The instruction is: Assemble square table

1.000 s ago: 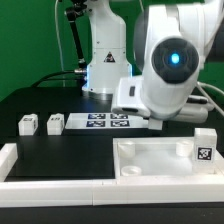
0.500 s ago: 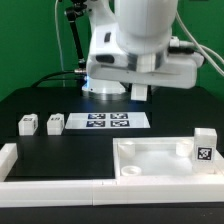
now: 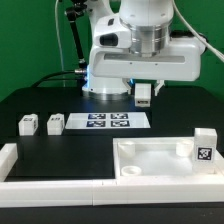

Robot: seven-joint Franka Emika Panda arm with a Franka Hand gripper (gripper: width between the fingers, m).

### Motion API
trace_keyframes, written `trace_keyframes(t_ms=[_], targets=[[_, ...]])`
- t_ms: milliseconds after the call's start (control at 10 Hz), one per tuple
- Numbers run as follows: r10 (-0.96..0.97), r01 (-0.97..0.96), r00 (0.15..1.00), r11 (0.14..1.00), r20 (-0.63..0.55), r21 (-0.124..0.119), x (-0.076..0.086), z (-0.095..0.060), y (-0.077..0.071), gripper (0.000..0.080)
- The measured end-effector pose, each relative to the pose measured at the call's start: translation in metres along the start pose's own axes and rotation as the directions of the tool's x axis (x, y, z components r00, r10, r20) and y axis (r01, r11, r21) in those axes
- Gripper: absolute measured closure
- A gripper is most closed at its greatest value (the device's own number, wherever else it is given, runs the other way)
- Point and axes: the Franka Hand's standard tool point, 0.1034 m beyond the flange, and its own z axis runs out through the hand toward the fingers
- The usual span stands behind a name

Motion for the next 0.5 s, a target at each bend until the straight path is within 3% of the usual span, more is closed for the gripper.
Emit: trace_keyframes(t_ms=[100, 200, 300, 400, 500], targets=[[0.005, -0.003, 0.995, 1.0, -0.102, 0.012, 0.025, -0.017, -0.001, 0.0509], [-0.019, 0.02, 0.98, 1.0, -0.198, 0.007, 0.046, -0.033, 0.001, 0.0509], [-0.05, 0.048, 0.964, 0.999, -0.261, -0.014, 0.059, -0.046, 0.004, 0.0509], [-0.058, 0.056, 0.938, 0.998, -0.342, -0.016, 0.07, -0.058, 0.002, 0.0509], [-0.062, 0.062, 0.911, 0.998, -0.407, -0.013, 0.071, -0.055, 0.0, 0.0509]])
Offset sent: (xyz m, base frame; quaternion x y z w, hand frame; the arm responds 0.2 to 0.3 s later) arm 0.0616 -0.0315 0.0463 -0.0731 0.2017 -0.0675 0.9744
